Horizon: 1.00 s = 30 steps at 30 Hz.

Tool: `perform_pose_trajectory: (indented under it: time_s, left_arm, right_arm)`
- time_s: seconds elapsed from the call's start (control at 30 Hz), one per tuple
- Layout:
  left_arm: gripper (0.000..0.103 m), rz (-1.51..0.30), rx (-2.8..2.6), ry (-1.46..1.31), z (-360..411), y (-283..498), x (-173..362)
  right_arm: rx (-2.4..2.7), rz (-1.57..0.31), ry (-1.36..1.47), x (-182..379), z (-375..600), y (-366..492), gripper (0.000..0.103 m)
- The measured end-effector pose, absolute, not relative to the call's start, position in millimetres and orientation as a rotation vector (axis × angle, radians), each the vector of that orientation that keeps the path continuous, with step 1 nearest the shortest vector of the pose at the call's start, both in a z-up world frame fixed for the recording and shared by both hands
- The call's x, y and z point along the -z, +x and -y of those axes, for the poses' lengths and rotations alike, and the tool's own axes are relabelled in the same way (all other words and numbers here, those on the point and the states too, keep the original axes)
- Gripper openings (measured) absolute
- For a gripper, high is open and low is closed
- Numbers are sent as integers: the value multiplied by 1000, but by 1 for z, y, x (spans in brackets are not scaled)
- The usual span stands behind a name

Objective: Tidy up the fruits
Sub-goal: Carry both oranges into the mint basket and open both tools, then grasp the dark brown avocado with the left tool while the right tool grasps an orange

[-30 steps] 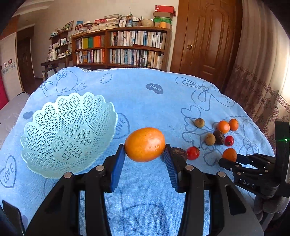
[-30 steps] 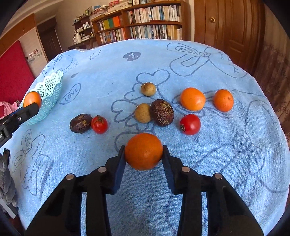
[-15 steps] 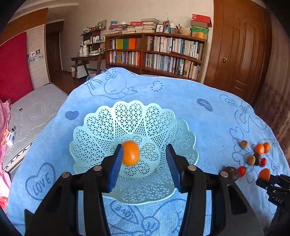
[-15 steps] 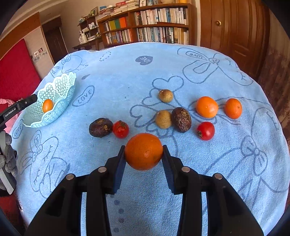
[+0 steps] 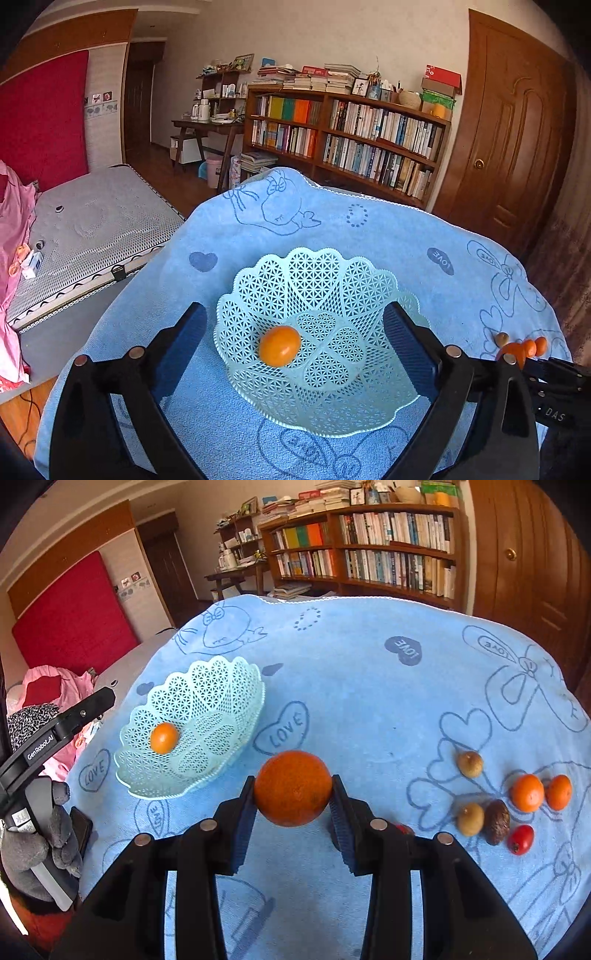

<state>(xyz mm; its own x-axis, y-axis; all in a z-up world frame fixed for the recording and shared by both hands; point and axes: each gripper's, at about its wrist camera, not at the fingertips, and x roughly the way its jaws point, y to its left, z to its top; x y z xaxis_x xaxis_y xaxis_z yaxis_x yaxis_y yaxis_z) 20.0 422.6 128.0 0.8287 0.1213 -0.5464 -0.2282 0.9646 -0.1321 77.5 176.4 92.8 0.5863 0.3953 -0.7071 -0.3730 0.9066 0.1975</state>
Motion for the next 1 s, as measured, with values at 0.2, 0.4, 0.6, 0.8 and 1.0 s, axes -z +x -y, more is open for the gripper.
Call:
perform_pose_trajectory:
  time_s: [0.2,0.4,0.6,0.8,1.0]
  left_arm:
    - [98,-561,-187,-216,-430,19,-130]
    - [99,-578,-189,-220,-429,22,-125]
    - [100,-601,-177,-228,-428,25,-119]
    - [100,-612,-175,-246,-427,26,-117]
    - [100,-623,-179,-258,-427,27,-116]
  right_arm:
    - [-519,-837,25,-95,-223,95,39]
    - [-554,-844,34,-92,-245,107,41]
    - [-541,-817,40,-93,-240,102,59]
    - [-512,-812,87,-93,-221,97,61]
    - [-458,-789,82,-93,-203,91,67]
